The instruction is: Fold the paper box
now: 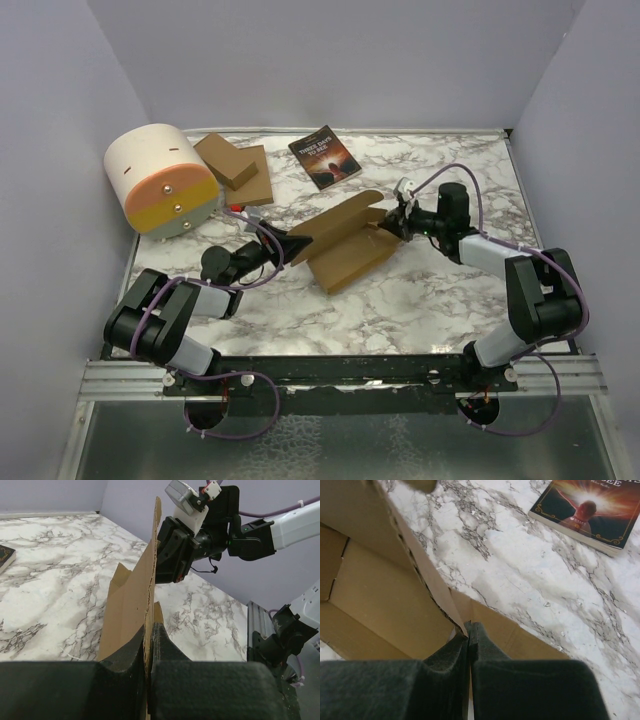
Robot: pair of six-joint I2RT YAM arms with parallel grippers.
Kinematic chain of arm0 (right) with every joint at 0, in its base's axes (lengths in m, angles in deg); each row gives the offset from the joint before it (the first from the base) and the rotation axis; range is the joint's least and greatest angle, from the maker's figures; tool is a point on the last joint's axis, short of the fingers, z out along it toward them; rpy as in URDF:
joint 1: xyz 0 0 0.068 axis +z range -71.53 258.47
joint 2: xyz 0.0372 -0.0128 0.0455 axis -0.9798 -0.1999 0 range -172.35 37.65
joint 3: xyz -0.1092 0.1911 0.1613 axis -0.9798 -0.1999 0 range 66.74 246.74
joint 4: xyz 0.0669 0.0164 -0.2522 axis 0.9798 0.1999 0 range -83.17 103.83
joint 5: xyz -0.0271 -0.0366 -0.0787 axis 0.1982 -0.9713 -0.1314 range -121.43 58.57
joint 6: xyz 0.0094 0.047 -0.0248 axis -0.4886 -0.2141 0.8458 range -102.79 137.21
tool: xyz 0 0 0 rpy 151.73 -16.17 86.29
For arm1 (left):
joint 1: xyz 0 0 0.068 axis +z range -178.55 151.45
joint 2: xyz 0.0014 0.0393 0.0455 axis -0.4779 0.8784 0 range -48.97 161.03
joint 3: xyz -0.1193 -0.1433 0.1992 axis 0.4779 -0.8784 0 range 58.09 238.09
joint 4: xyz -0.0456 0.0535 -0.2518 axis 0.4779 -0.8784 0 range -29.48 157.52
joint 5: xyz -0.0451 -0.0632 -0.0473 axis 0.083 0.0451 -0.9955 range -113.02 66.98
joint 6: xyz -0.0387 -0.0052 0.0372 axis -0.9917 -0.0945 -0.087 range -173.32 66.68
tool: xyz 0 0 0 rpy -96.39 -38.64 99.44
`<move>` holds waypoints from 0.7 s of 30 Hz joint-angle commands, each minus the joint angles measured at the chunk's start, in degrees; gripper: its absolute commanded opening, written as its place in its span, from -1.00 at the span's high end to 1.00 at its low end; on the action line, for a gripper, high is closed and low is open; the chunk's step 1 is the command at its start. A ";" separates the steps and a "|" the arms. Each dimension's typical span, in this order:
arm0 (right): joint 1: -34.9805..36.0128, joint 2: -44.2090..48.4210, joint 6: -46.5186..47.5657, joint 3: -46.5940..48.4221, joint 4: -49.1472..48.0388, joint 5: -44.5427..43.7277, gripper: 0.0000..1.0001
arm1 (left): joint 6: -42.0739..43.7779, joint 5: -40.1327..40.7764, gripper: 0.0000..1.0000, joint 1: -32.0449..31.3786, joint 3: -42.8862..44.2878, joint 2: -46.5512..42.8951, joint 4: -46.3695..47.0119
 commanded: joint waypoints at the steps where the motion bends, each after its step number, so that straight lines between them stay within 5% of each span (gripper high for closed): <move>1: 1.09 1.11 1.57 -1.06 0.53 5.52 0.98 | -0.87 0.87 1.00 -0.55 0.95 -0.40 12.73; 11: 1.44 0.67 -12.74 -1.87 -6.62 4.55 0.95 | -1.60 2.18 1.00 -0.56 0.52 -0.34 12.74; 21: 1.44 -2.86 -27.54 -3.12 -13.96 -8.67 0.90 | -3.05 1.65 1.00 -0.61 0.74 0.47 13.92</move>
